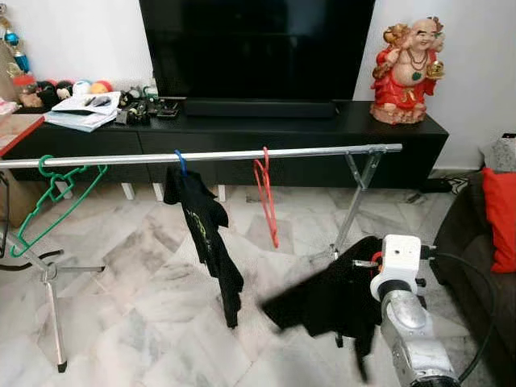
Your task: Hang hanger
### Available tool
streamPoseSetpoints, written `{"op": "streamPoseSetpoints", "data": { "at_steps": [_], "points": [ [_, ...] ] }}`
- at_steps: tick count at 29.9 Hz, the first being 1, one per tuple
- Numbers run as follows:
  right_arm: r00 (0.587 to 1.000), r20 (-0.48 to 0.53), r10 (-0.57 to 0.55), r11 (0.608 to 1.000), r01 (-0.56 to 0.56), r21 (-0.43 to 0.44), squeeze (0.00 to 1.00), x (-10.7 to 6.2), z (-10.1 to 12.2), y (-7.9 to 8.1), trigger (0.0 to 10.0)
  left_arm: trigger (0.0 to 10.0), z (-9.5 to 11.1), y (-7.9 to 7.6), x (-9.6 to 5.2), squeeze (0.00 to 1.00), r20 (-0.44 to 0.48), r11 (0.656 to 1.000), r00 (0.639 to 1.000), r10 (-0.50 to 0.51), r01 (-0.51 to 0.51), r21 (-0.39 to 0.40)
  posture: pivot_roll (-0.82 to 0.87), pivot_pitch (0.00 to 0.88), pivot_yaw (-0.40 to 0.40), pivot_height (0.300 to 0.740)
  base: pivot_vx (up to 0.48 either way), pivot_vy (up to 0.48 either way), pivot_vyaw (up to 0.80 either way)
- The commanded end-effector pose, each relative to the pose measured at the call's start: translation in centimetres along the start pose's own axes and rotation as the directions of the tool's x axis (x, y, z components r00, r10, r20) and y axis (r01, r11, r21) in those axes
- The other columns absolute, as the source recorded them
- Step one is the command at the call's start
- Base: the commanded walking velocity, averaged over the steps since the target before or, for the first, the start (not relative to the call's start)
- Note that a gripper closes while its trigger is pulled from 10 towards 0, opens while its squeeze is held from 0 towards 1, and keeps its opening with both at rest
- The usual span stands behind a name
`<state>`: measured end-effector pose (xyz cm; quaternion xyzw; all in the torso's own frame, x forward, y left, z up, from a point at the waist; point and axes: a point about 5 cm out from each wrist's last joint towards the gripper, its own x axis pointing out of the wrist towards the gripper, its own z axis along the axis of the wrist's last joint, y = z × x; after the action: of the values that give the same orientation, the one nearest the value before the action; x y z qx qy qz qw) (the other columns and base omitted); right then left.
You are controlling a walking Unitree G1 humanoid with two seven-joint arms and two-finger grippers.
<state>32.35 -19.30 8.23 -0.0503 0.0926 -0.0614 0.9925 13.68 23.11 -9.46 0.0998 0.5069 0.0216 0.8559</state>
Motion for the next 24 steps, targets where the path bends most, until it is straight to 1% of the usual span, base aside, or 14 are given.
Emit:
{"op": "streamPoseSetpoints", "data": {
  "at_steps": [1,5,6,7,9,13,14,16,17,19,20,21,23,24],
  "points": [
    [1.0,0.007,0.016,0.999,-0.016,-0.036,0.0,0.3,0.5,0.3,10.0,10.0,0.0,0.0,0.0,0.0,-0.003,1.0,1.0,0.011,-0.011,-0.023,0.06,0.0,0.01,0.74,0.0,0.0,0.0],
    [1.0,-0.019,0.01,0.997,-0.012,-0.077,0.0,0.5,0.1,0.1,10.0,10.0,-0.2,0.1,0.0,0.0,-0.01,0.999,1.0,0.016,-0.016,-0.032,0.06,0.0,0.009,0.74,0.0,0.0,0.0],
    [1.0,-0.021,-0.001,0.997,-0.001,-0.082,0.0,0.5,0.0,-0.2,10.0,10.0,-0.3,0.1,0.0,0.0,-0.014,0.999,1.0,0.016,-0.017,-0.031,0.06,0.0,0.012,0.74,0.0,0.0,0.0],
    [0.999,-0.024,-0.031,0.996,0.029,-0.087,0.0,0.6,-0.3,-0.9,10.0,10.0,-0.4,0.2,0.0,0.0,-0.019,1.0,1.0,0.017,-0.017,-0.026,0.05,0.0,0.014,0.74,0.0,0.0,0.0],
    [0.996,-0.057,-0.063,0.992,0.057,-0.11,0.0,0.4,-1.4,-1.9,10.0,10.0,-0.4,0.3,-0.1,0.0,-0.022,1.0,1.0,0.017,-0.017,-0.024,0.05,0.0,0.015,0.74,0.0,0.0,0.8],
    [0.99,-0.123,-0.067,0.993,0.053,-0.109,0.0,-0.2,-3.4,-2.8,10.0,10.0,-0.5,0.2,-0.1,0.0,-0.017,0.999,1.0,0.02,-0.02,-0.029,0.06,0.0,0.004,0.74,0.0,0.0,0.8],
    [0.984,-0.163,-0.069,0.994,0.053,-0.099,0.0,-0.5,-4.5,-3.1,10.0,10.0,-0.6,0.1,-0.1,0.0,-0.015,0.999,1.0,0.021,-0.021,-0.031,0.06,0.0,0.001,0.74,0.0,0.0,0.8],
    [0.978,-0.191,-0.083,0.993,0.065,-0.1,0.0,-0.8,-5.4,-3.5,10.0,10.0,-0.6,0.1,-0.1,0.0,-0.014,0.999,1.0,0.021,-0.021,-0.032,0.07,0.0,-0.001,0.74,0.0,0.0,0.8],
    [0.968,-0.228,-0.105,0.993,0.089,-0.081,0.0,-1.2,-6.4,-4.0,10.0,10.0,-0.6,0.0,-0.1,0.0,-0.012,0.999,1.0,0.021,-0.021,-0.032,0.07,0.0,-0.002,0.74,0.0,0.0,0.8],
    [0.958,-0.261,-0.117,0.993,0.105,-0.061,0.0,-1.6,-7.3,-4.3,10.0,10.0,-0.7,0.0,-0.1,0.0,-0.012,0.999,1.0,0.021,-0.021,-0.033,0.07,0.0,-0.002,0.74,0.0,0.0,0.8],
    [0.947,-0.301,-0.116,0.993,0.109,-0.04,0.0,-2.1,-8.4,-4.3,10.0,10.0,-0.7,0.0,-0.1,0.0,-0.011,0.999,1.0,0.02,-0.02,-0.032,0.07,0.0,-0.002,0.74,0.0,0.0,0.0],
    [0.947,-0.301,-0.116,0.993,0.109,-0.04,0.0,-2.1,-8.4,-4.3,10.0,10.0,-0.7,0.0,-0.1,0.0,-0.011,0.999,1.0,0.02,-0.02,-0.032,0.07,0.0,-0.002,0.74,0.0,0.0,0.0],
    [0.927,-0.358,-0.109,0.993,0.114,-0.006,0.0,-2.9,-9.9,-4.3,10.0,10.0,-0.7,-0.1,-0.1,0.0,-0.011,0.999,1.0,0.018,-0.018,-0.03,0.07,0.0,-0.004,0.74,0.0,0.0,0.0],
    [0.927,-0.358,-0.109,0.993,0.114,-0.006,0.0,-2.9,-9.9,-4.3,10.0,10.0,-0.7,-0.1,-0.1,0.0,-0.011,0.999,1.0,0.018,-0.018,-0.03,0.07,0.0,-0.004,0.74,0.0,0.0,0.0]
  ]
}}
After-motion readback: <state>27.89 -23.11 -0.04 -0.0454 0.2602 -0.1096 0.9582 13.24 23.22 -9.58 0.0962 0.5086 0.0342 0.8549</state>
